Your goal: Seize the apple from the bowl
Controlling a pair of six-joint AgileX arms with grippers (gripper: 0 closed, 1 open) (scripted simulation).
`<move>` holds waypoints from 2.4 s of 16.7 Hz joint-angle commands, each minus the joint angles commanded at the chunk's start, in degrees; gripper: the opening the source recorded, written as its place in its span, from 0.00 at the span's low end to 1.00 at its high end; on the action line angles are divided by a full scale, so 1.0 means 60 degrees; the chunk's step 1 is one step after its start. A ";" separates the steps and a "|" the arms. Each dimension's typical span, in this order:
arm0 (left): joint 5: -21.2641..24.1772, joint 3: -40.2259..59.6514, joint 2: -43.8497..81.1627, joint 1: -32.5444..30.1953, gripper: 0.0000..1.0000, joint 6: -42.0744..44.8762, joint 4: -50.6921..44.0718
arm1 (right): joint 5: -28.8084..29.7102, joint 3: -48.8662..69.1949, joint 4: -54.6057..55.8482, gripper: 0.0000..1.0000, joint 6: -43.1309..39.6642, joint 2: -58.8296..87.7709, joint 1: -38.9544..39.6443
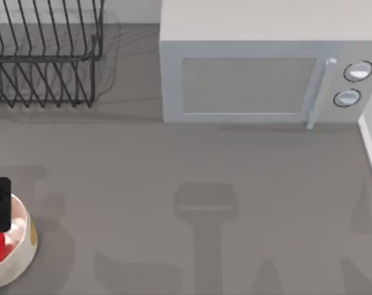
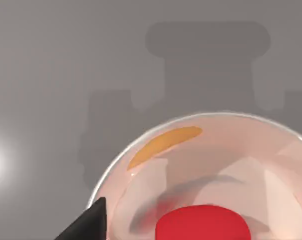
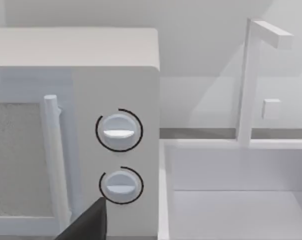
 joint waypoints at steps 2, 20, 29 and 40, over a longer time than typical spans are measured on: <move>0.0000 0.1038 0.1668 0.0066 1.00 0.0086 -0.1199 | 0.0000 0.0000 0.0000 1.00 0.0000 0.0000 0.0000; 0.0001 0.2916 0.6217 0.0204 1.00 0.0311 -0.3024 | 0.0000 0.0000 0.0000 1.00 0.0000 0.0000 0.0000; 0.0000 0.0972 0.7989 0.0268 1.00 0.0373 0.0763 | 0.0000 0.0000 0.0000 1.00 0.0000 0.0000 0.0000; 0.0000 0.0967 0.7995 0.0268 0.47 0.0373 0.0770 | 0.0000 0.0000 0.0000 1.00 0.0000 0.0000 0.0000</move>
